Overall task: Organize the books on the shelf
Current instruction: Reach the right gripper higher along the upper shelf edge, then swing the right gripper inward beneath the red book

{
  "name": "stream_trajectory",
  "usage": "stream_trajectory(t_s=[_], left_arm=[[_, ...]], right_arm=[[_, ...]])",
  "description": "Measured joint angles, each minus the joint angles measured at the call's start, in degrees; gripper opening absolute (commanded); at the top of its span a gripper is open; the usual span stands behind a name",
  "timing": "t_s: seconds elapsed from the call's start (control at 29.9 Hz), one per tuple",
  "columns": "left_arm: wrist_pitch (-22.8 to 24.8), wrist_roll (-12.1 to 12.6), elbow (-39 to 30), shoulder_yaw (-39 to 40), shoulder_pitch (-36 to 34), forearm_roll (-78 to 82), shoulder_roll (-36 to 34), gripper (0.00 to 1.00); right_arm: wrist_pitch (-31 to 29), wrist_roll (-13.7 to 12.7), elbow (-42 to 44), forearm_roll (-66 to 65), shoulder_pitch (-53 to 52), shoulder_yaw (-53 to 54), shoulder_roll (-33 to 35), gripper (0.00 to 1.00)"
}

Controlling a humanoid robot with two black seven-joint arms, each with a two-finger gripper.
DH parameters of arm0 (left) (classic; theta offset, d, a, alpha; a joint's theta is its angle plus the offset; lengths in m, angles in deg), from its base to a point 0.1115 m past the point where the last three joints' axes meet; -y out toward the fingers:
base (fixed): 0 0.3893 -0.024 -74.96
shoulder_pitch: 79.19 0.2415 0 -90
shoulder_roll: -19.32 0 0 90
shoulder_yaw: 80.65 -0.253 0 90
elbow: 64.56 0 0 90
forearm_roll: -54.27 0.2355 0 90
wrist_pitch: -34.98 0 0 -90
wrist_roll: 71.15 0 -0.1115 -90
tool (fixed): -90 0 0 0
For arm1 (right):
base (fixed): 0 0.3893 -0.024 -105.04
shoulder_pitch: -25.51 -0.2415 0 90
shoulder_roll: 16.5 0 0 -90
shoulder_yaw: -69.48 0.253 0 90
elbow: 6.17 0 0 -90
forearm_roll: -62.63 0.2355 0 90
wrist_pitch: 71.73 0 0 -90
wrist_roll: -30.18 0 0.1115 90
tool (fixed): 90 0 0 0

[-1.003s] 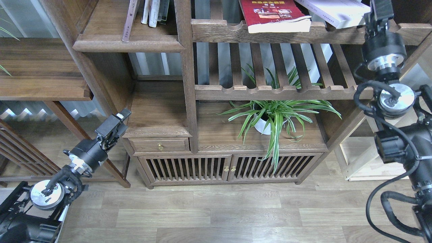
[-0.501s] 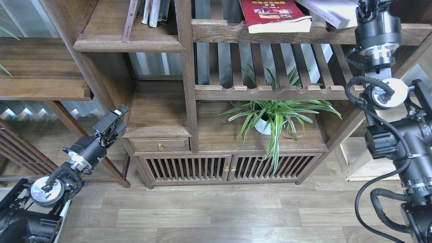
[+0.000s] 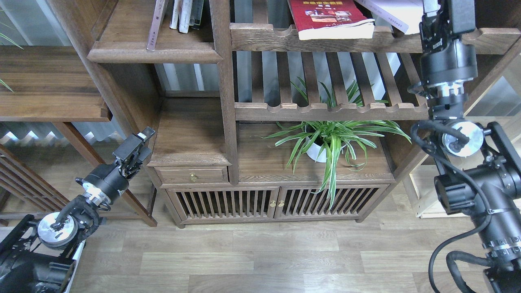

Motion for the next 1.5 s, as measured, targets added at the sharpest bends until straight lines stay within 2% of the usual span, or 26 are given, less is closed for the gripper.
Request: stream_trajectory(t_s=[0.33,0.6,0.97,1.34,1.5], left_arm=[[0.0,0.06,0.99,-0.03,-0.87,0.0,-0.13,0.99],[0.0,0.02,1.33,0.04,-0.9,0.0,-0.3,0.99],[0.0,0.1,1.34,-0.27,-0.98,0.0,-0.17,0.99],[0.0,0.1,1.34,-0.2,-0.9,-0.32,-0.45,0.99],[0.0,0.1,1.28,-0.2,-0.96,-0.35,-0.46,0.99]], right_arm=[[-0.16,-0.16,-1.79,-3.33,5.35,-8.76,-0.48,0.99],[-0.16,-0.16,-2.13,-6.35,7.77,-10.84,-2.65,0.99],[-0.17,-0.14,-0.98,-11.68,8.0,-15.45,-15.86,0.99],[-0.16,0.44,0.23,-11.78,7.34,-15.34,-16.58,0.99],[1.85,0.55,1.37,-11.52,7.42,-15.02,-16.57,0.99]])
